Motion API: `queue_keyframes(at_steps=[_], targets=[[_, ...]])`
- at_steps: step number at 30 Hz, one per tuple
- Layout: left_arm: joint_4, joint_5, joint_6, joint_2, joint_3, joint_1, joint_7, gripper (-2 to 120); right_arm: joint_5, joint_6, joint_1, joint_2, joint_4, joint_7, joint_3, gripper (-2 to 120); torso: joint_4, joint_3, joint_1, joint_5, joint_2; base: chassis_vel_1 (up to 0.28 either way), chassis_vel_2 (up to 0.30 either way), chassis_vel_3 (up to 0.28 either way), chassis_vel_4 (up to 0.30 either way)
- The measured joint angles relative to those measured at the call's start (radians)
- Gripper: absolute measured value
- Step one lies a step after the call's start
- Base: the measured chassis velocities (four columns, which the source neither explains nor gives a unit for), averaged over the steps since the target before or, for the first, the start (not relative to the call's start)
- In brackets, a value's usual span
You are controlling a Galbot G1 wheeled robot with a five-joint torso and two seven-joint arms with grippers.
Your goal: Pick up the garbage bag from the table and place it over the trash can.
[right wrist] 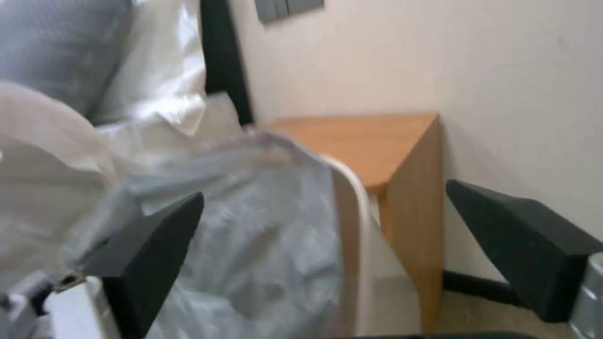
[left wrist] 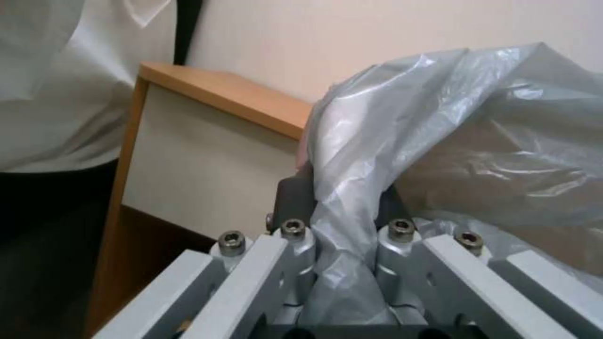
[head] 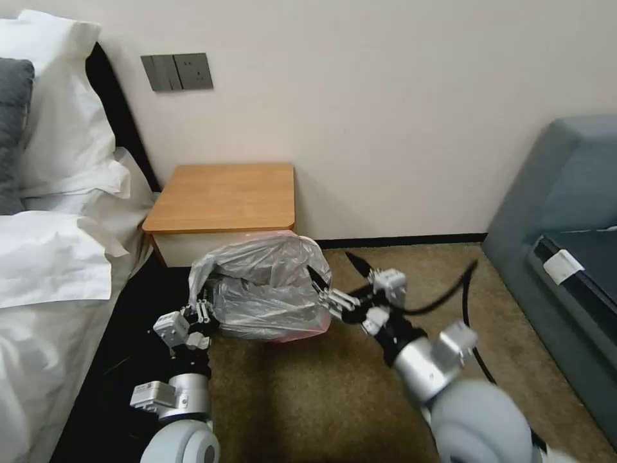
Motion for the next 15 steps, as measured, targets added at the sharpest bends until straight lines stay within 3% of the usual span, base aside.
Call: queue_keyframes(at_steps=[4, 15], targets=[[-0.003, 0.001, 0.000, 0.000, 0.000, 0.001, 0.000, 7, 0.003, -0.002, 0.010, -0.008, -0.026, -0.010, -0.007, 99, -0.0001, 0.000, 0.000, 0.0000, 0.000, 0.000, 0.000, 0.000, 0.000], [-0.007, 0.009, 0.000, -0.004, 0.010, 0.002, 0.002, 7, -0.003, -0.006, 0.022, -0.006, -0.033, -0.020, -0.022, 57, -0.0001, 0.000, 0.000, 0.0000, 0.000, 0.000, 0.000, 0.000, 0.000]])
